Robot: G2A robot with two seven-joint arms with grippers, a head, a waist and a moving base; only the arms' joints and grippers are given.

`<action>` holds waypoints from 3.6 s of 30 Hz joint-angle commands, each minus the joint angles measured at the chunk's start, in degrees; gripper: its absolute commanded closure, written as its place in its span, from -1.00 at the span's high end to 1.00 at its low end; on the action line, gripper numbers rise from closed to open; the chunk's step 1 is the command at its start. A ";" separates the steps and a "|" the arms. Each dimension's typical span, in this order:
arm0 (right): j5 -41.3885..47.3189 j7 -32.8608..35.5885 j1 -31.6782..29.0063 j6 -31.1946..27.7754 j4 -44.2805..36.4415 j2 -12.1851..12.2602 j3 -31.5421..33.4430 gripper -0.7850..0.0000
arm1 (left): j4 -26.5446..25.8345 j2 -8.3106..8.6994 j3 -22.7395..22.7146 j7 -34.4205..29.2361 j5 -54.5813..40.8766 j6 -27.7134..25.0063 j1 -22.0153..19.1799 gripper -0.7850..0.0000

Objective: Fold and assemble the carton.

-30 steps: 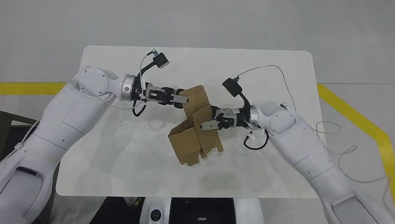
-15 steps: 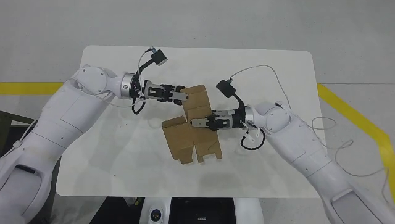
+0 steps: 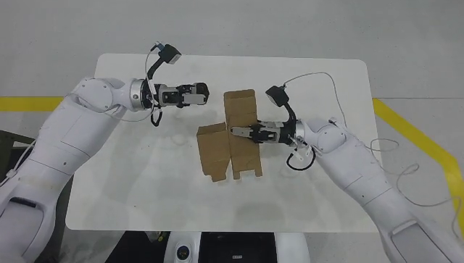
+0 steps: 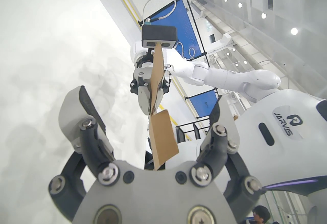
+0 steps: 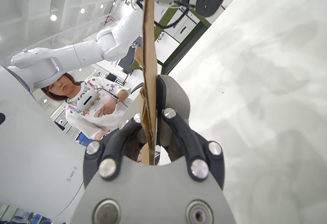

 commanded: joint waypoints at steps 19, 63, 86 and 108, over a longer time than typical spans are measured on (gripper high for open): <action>-8.06 -14.86 -3.65 1.60 -3.64 -0.81 3.92 -1.00 | -7.80 3.42 -2.89 5.65 10.34 -5.60 11.64 1.00; 3.18 12.09 -6.52 9.29 -7.19 2.68 10.68 0.63 | -15.26 7.79 0.14 -8.16 9.27 8.18 9.29 -1.00; 6.89 12.46 -6.59 9.67 -7.04 4.05 7.81 -1.00 | -17.34 12.25 10.87 -4.35 5.22 4.36 2.23 1.00; -7.33 -13.47 -11.63 7.66 -9.20 3.74 13.92 -1.00 | -6.42 10.15 8.71 9.69 -5.65 -2.72 6.61 1.00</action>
